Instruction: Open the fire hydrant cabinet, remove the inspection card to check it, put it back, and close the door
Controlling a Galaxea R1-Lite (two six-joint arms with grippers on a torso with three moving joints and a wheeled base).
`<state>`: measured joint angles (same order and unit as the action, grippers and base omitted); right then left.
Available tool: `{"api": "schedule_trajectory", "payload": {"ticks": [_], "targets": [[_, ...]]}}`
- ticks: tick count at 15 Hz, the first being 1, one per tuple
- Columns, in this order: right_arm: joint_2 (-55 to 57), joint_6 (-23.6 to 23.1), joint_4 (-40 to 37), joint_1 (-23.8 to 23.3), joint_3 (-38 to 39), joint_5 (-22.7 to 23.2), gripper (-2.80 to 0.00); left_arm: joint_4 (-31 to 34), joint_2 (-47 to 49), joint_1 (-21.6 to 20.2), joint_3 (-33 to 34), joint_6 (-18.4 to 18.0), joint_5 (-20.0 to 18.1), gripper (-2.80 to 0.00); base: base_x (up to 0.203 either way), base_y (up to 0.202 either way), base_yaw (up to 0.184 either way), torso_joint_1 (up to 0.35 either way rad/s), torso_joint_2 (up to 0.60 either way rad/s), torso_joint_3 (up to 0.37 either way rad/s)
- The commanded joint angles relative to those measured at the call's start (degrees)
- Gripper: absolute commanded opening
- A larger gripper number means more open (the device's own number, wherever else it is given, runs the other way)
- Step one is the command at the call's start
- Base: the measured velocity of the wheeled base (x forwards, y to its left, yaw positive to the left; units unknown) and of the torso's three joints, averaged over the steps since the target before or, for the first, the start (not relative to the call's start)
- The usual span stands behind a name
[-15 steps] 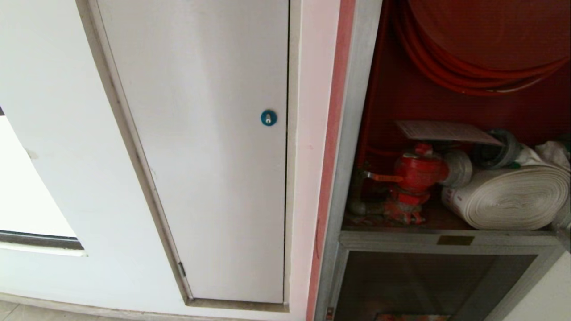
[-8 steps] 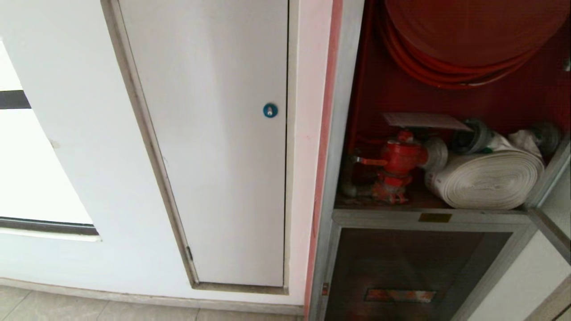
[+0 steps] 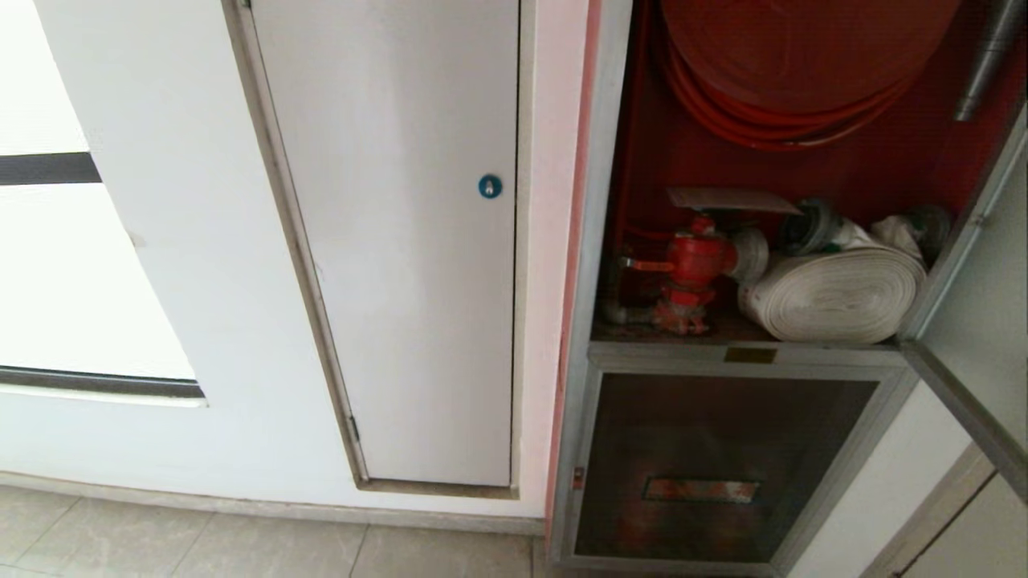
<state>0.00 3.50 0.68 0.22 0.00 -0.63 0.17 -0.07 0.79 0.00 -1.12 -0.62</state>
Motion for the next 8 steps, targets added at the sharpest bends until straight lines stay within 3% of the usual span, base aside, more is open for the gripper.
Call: {"api": "schedule_trajectory", "payload": {"ticks": [1, 6, 8], "targets": [[0.1, 0.0, 0.0, 0.0, 0.3, 0.0, -2.80, 0.0, 0.1, 0.0, 0.0, 0.0, 0.0, -2.80, -0.195, 0.000, 0.000, 0.003, 0.00, 0.002], [0.1, 0.0, 0.0, 0.0, 0.4, 0.0, -2.80, 0.1, 0.1, 0.0, 0.0, 0.3, 0.1, -2.80, -0.184, 0.000, 0.001, 0.002, 0.00, 0.002], [0.1, 0.0, 0.0, 0.0, 0.3, 0.0, -2.80, 0.1, 0.1, 0.0, 0.0, 0.3, 0.1, -2.80, 0.000, 0.000, 0.000, 0.000, 0.00, 0.000]]}}
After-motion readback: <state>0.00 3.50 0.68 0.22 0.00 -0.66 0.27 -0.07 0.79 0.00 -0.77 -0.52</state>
